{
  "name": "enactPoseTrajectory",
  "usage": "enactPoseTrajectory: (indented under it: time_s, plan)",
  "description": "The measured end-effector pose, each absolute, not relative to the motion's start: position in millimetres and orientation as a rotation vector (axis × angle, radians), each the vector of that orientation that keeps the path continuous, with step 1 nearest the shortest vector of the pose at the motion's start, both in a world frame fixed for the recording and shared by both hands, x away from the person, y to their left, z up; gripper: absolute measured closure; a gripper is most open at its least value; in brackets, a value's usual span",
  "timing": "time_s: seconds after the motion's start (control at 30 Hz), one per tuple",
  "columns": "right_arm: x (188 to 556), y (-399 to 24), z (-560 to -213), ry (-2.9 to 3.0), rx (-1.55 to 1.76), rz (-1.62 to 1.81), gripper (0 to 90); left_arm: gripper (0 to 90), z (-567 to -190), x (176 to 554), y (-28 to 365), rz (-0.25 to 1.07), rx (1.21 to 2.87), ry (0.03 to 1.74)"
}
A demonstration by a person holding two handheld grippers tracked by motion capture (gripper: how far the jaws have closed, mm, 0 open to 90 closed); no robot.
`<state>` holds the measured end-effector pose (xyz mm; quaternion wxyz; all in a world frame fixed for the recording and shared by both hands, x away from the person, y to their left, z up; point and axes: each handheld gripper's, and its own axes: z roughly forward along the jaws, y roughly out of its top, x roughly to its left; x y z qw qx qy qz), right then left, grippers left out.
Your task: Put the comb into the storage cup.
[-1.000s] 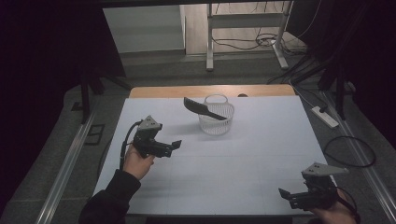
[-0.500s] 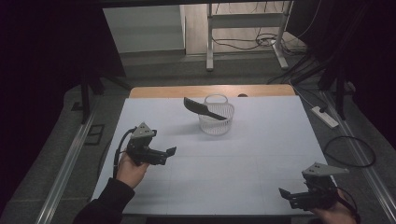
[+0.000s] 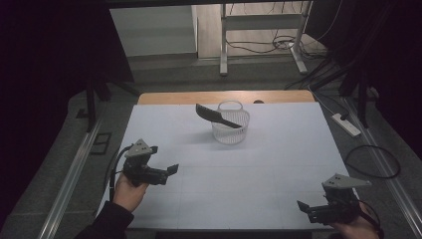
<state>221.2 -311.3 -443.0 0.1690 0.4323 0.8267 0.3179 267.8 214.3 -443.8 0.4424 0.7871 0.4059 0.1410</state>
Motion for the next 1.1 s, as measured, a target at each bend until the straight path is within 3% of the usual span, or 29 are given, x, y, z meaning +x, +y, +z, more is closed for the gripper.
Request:
enactPoseTrajectory:
  time_s: [1.1]
  plan:
    - [220.8, -311.2, -442.9, 2.335, 1.238, 0.892, 0.0, 0.0, -448.5, 199.5, 258.1, 0.417, 1.906, 1.107]
